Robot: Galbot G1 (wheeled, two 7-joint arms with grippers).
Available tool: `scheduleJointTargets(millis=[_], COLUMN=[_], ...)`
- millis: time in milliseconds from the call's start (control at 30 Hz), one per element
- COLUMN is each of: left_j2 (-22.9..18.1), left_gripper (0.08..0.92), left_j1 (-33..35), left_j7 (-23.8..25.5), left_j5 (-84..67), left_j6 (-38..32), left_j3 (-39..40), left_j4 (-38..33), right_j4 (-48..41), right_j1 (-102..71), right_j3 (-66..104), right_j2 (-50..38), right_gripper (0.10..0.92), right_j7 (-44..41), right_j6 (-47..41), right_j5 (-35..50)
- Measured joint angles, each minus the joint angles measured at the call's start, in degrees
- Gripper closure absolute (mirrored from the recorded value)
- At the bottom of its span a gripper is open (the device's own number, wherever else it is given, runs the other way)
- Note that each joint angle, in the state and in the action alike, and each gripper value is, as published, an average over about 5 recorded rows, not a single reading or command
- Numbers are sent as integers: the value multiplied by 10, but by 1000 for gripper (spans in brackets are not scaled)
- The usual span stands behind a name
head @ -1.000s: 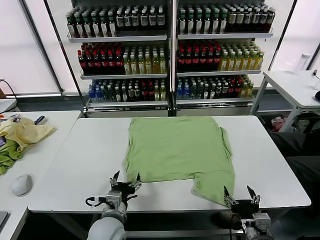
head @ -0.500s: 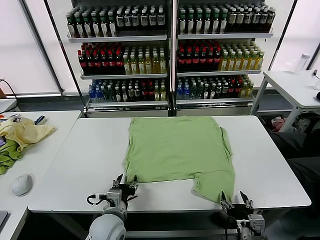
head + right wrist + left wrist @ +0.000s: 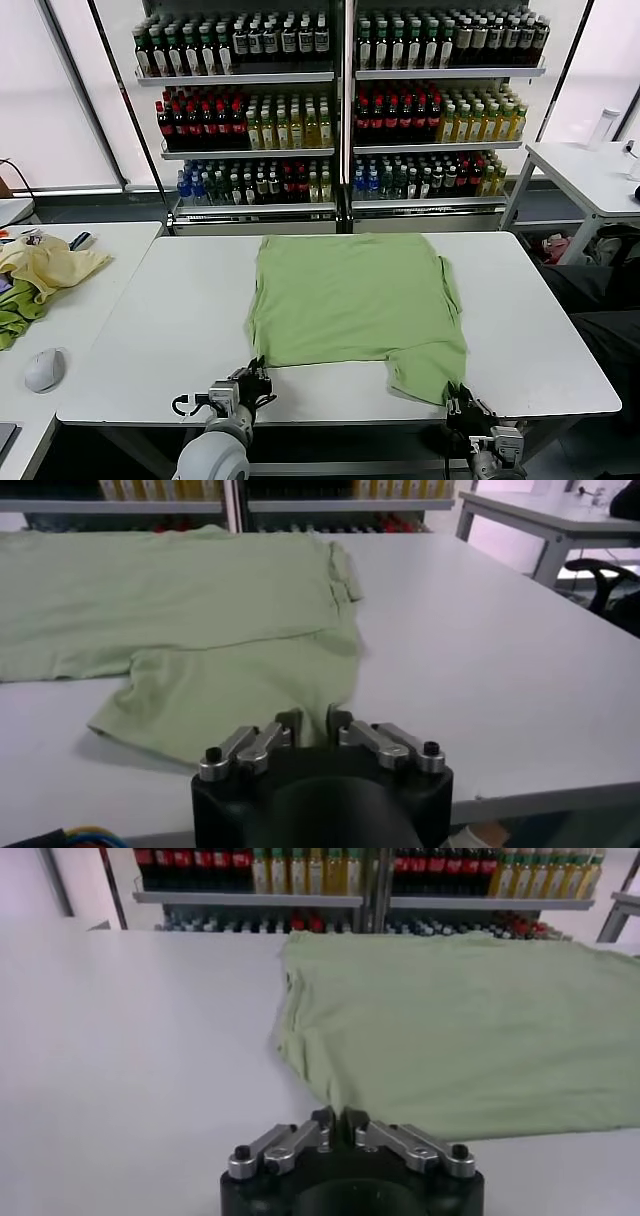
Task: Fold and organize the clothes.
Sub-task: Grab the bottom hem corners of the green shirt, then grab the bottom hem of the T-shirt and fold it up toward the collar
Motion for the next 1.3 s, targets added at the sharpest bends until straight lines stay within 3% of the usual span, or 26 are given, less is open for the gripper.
scheduleJointTargets(millis=[733,1300], left_j2=[49,67], left_gripper=[884,884], left_j1=[-12,-134], left_j7=[29,59], left_j5=[-26,54], left_j6=[-17,-38], left_j3=[-28,36], left_j4=[-77,22], right_j4=[19,-85], right_j1=[64,211], right_j3=[26,-2], right_j2=[-51,-104], right_gripper=[909,909], right_j7=[-32,-36], right_j6=[54,74], right_j5=[26,43])
